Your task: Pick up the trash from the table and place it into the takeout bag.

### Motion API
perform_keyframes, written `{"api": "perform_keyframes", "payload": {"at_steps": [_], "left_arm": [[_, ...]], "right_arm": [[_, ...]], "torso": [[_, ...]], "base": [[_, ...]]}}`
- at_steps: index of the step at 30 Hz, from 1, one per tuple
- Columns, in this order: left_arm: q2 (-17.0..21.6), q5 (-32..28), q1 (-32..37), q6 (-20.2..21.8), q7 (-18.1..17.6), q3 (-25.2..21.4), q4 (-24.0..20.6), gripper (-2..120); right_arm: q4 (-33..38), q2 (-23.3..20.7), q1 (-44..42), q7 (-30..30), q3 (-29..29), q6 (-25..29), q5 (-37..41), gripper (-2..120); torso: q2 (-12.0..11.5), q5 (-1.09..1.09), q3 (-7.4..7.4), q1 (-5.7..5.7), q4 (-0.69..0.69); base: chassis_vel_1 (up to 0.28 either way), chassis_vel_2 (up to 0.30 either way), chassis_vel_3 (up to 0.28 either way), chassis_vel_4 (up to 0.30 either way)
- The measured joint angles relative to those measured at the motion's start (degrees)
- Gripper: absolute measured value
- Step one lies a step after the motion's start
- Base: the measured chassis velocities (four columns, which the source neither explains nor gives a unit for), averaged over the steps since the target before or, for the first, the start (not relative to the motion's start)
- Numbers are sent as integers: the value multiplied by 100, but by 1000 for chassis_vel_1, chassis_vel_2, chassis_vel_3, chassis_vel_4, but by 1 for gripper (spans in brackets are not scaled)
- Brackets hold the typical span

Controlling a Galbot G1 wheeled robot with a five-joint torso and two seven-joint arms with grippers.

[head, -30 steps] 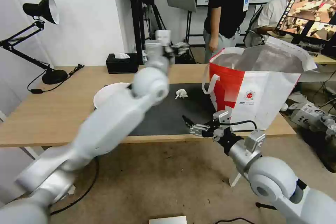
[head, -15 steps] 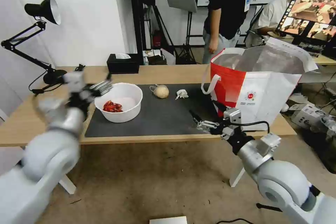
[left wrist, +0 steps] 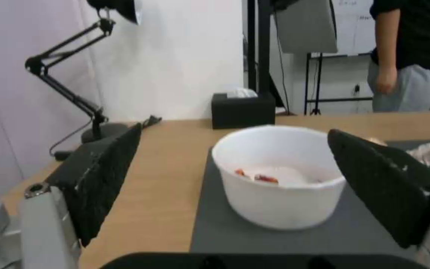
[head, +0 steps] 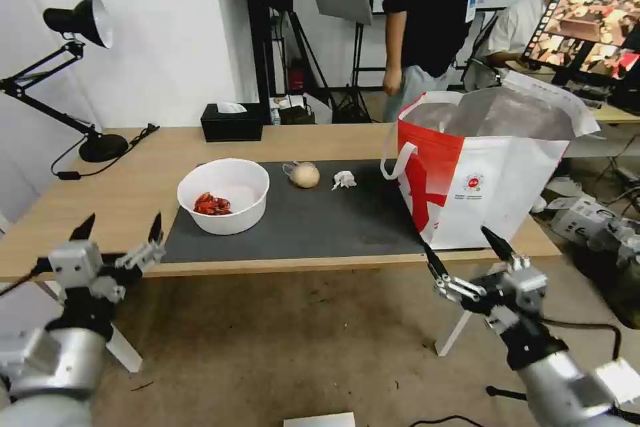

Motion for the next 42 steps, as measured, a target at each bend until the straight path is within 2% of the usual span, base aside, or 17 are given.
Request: {"api": "perform_keyframes", "payload": {"at_steps": [6,13,21,25,30,39,42], "left_arm": [[-399,384,73,-299,277,456,151,100],[-773,480,349,-600,345,394,60,100],[-1055,612,521,-817,404,464,58,100],[-1107,580,584,-820,476,475,57,100],[-1182,395,667,-546,543,662,56,100],[-1199,402,655,-513,556,702,53,100],[-1298,352,698,-326,581,751,49,100]], "right_arm": [[-377,250,224,62,-172,16,-229,100],[-372,652,-74,-67,-116,283,-453,100],[-422,709,-92,-82,-191,357,-553,100],[-409,753,-162,-85,-232,383,-580,100],[-393,787,-215,-84,-327,391,-665,100],[-370,781,-188,-52,-421,390,-696,100],[-379,748,-137,0,-467,359,-701,100]], "torso": [[-2,1,1,2,-2],[-1,0,1,1,-3],[-1,1,1,3,-1],[-1,0,1,2,-2],[-2,0,1,2,-2],[-2,0,1,2,-2],[-1,0,1,2,-2]], "base": [[0,0,0,0],[0,0,0,0],[0,0,0,0],[0,0,0,0],[0,0,0,0],[0,0,0,0],[0,0,0,0]]}}
